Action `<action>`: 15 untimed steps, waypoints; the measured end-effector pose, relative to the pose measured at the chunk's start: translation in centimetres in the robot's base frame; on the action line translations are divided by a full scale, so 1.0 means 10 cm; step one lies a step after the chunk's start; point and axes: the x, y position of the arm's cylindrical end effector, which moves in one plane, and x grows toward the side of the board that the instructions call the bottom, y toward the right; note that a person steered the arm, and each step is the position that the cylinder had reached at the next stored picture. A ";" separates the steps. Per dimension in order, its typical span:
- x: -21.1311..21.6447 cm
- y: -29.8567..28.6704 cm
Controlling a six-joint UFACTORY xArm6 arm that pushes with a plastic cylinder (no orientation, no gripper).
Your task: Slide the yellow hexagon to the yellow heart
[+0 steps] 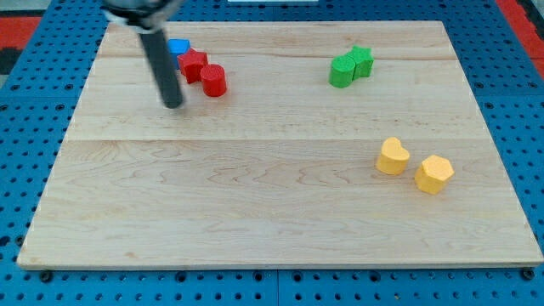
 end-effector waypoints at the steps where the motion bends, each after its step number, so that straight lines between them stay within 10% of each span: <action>1: 0.33 0.83; 6: 1.80 2.64; 10: 1.78 3.60; 15: 1.30 3.22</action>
